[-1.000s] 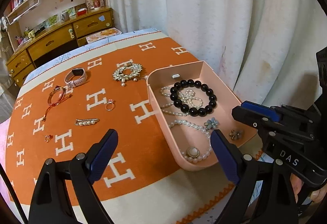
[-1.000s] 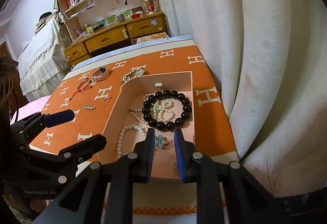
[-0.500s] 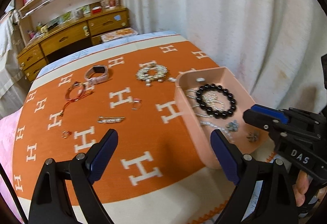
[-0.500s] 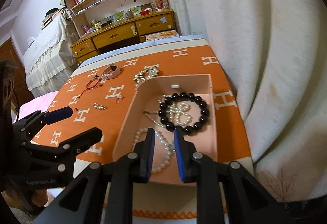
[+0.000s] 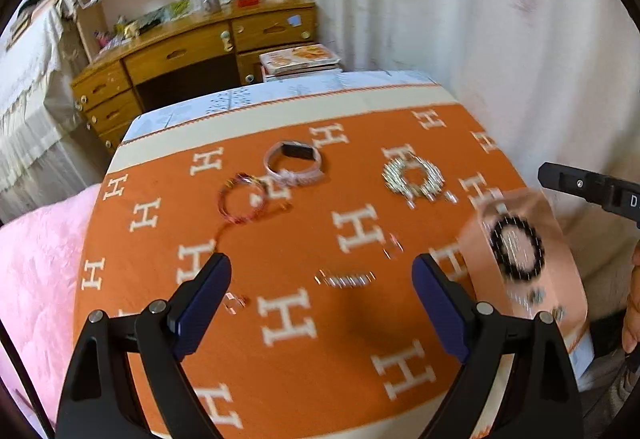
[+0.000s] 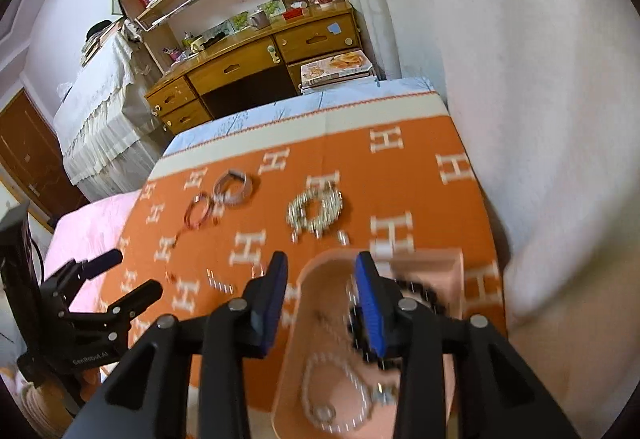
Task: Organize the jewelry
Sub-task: 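Move the left tool toward the white smartwatch while the right tool approaches the silver leaf brooch, then grasp the white smartwatch with the left tool while the right tool grasps the silver leaf brooch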
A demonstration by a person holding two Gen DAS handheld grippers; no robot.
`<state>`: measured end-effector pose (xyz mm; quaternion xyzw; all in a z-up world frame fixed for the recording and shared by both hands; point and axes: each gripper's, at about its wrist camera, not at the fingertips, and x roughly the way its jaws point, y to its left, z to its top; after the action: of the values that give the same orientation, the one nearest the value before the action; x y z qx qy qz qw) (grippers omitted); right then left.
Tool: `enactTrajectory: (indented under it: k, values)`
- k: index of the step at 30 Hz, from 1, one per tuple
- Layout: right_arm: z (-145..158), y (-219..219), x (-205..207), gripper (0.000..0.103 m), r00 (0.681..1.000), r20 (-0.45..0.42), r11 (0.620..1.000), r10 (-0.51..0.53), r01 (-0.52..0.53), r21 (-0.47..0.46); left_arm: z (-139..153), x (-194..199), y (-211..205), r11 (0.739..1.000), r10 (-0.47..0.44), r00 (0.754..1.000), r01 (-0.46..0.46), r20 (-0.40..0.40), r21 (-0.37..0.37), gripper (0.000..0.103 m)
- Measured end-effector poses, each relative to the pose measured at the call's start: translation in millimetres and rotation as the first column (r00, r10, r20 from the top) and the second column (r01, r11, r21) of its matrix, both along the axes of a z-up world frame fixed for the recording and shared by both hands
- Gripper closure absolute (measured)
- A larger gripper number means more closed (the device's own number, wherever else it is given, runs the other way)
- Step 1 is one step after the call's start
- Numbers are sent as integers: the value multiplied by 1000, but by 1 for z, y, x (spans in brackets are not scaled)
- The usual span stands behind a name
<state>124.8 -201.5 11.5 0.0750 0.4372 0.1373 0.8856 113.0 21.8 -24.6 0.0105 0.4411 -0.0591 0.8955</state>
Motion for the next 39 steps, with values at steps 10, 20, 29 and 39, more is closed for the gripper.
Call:
enactTrajectory:
  k: [10,20,29,39]
  values:
    - [-19,23,112,67,967,-253,999,-38,38,-5,2,106,26,998,58,997,-56,-59,37,12]
    - [-84,38,141,67,903,-423,997,-75,73,-22,-64,177,40,984,142,973,-120,-182,130,12]
    - [-99,51,145,67,897,-427,989,-112,59,-134,-85,199,48,986,147,967,-125,-210,115,22]
    - [-100,58,144,74,918,-385,984,-97,32,-173,-97,209,41,994,108,955,-99,-275,46,99]
